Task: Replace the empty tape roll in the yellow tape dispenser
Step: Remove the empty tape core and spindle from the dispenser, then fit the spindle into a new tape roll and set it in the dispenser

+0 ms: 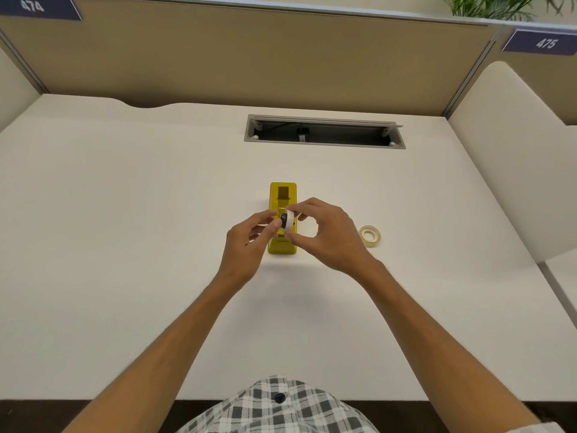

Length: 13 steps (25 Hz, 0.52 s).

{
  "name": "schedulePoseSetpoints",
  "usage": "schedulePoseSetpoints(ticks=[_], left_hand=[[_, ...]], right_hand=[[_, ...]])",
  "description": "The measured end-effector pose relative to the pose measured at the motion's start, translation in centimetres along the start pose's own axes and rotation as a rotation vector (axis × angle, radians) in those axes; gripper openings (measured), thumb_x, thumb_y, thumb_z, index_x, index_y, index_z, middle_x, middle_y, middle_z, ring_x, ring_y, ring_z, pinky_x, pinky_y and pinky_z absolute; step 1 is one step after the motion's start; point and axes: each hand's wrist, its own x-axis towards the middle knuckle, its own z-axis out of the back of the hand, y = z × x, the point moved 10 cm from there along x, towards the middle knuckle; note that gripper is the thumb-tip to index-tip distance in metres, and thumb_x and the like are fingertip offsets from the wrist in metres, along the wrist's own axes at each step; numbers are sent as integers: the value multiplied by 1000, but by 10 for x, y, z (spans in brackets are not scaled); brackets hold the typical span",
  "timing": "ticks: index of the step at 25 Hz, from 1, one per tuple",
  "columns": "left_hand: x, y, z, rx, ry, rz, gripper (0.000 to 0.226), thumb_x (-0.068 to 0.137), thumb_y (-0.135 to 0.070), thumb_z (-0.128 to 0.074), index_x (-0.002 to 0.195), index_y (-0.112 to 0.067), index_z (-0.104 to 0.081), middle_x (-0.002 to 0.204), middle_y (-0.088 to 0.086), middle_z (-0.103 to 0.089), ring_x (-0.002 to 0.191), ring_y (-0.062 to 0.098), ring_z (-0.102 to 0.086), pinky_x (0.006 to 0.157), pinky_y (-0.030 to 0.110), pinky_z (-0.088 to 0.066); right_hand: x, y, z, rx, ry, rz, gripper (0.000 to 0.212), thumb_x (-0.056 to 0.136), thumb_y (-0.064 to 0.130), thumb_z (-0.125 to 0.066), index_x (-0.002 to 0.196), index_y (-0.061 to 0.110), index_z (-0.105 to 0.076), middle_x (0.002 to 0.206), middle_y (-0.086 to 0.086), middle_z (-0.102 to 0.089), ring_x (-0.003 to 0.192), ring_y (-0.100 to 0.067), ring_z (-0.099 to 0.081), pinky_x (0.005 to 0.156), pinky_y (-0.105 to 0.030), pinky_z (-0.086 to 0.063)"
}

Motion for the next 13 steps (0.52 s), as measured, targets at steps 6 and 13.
schedulePoseSetpoints(ticks=[6,13], left_hand=[[-14,-27,-3,-136,63,1,28,88,-10,-67,116,-9,-69,101,7,-75,95,12,-71,83,15,-50],[-24,-48,-4,-66,97,-96,25,87,-11,-68,112,-11,-70,108,5,-72,99,16,-69,64,26,-57]], right_hand=[[-14,16,15,96,-23,51,42,80,47,-68,117,27,-68,104,16,-66,94,-3,-61,74,-24,-48],[-26,23,29,97,-46,70,40,79,38,-76,116,26,-69,104,14,-66,95,-3,-61,74,-22,-49]])
